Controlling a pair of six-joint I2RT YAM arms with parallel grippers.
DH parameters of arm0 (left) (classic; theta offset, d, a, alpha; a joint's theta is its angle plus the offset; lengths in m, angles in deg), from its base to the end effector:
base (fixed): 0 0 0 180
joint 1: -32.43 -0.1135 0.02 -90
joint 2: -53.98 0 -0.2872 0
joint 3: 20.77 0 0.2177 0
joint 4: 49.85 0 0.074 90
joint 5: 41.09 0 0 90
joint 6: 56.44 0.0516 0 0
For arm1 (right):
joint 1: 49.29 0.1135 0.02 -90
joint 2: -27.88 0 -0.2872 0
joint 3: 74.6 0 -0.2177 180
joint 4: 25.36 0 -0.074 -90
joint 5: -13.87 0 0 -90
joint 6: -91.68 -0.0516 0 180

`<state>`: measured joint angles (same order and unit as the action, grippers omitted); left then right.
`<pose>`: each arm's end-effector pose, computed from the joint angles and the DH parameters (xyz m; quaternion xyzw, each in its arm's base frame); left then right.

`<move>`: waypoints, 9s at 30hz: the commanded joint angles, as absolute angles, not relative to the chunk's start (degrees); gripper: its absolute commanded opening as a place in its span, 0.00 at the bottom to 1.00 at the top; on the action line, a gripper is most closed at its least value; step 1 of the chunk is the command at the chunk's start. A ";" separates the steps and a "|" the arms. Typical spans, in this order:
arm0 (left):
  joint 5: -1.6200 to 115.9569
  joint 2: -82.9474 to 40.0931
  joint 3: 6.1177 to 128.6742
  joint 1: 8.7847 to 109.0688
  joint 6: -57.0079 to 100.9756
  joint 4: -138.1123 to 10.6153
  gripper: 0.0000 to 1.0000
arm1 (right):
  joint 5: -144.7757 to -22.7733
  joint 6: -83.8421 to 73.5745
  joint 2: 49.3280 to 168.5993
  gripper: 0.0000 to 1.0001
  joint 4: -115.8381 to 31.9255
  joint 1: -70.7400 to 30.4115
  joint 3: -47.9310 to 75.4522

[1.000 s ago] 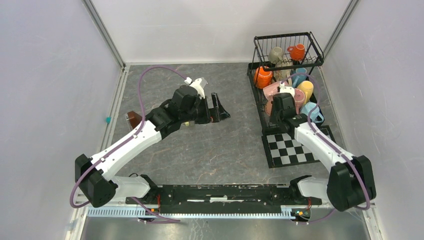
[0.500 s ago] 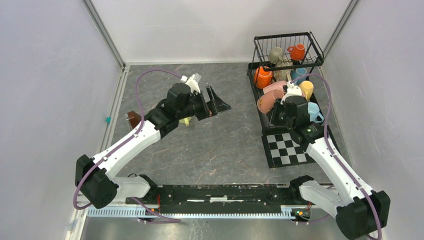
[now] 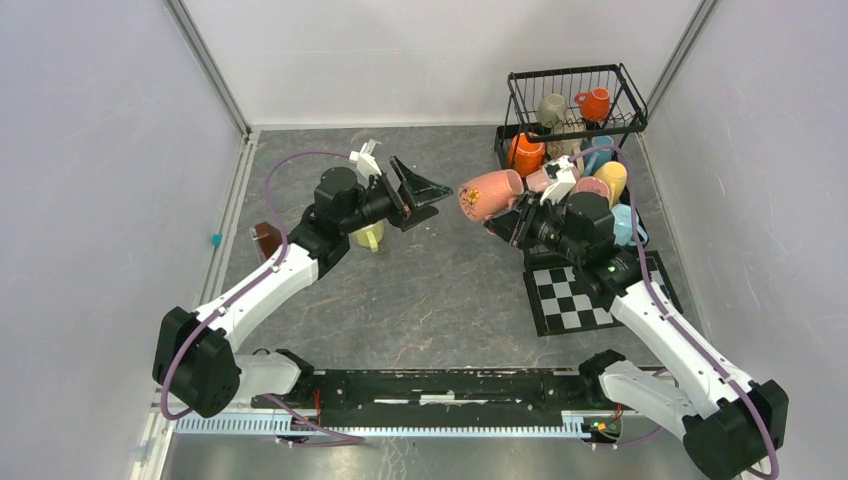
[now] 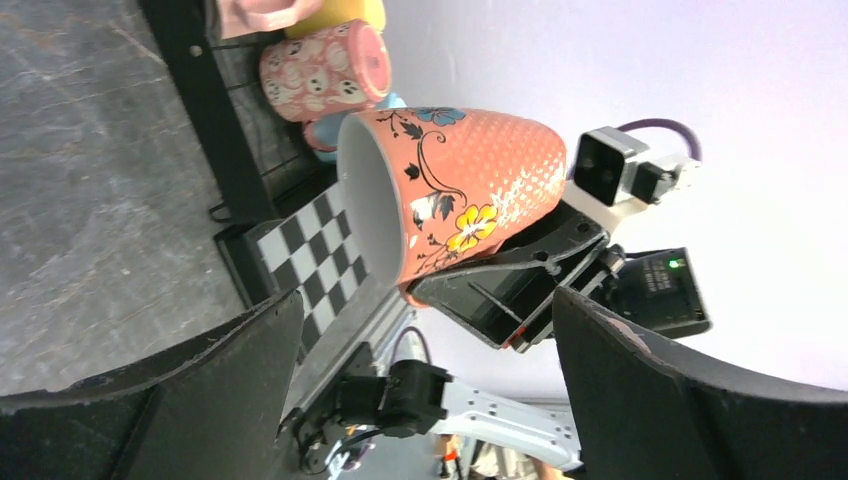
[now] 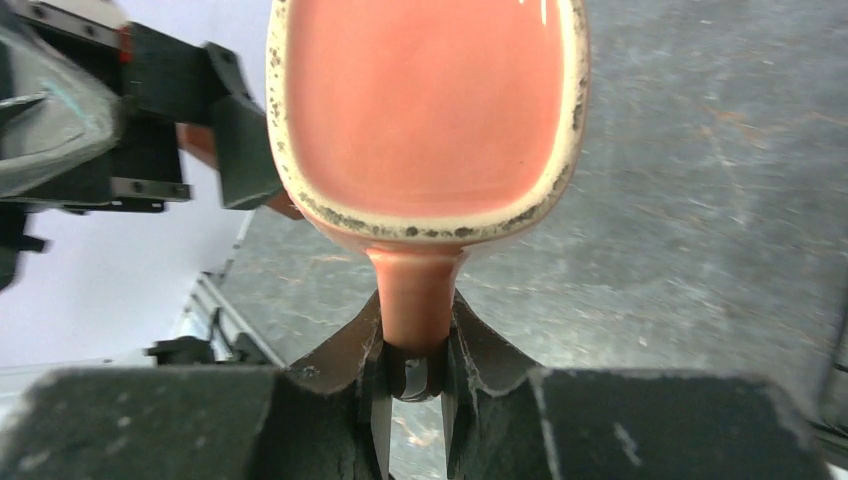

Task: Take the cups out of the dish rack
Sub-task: Unload the cup from the dish rack, then place the cup at the center of the board, then unload the cup from the dish rack.

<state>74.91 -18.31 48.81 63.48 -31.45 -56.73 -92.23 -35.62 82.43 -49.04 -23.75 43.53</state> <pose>0.2186 -0.1580 0.3567 -0.0784 0.7541 -0.5825 0.2929 0.1634 0.0939 0.3404 -0.0023 0.7971 0.4050 0.4479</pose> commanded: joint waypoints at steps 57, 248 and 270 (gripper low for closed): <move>83.05 -23.19 45.67 64.32 -66.37 -8.19 0.02 | -108.00 -50.68 86.85 0.48 -15.31 -18.97 48.28; 66.87 -11.86 75.01 67.23 12.38 -108.06 1.00 | -54.70 -55.91 117.68 0.59 -43.72 -37.76 28.29; 66.11 -12.56 75.92 67.23 13.09 -109.59 1.00 | -53.04 -52.04 126.31 0.36 -44.17 -38.21 24.33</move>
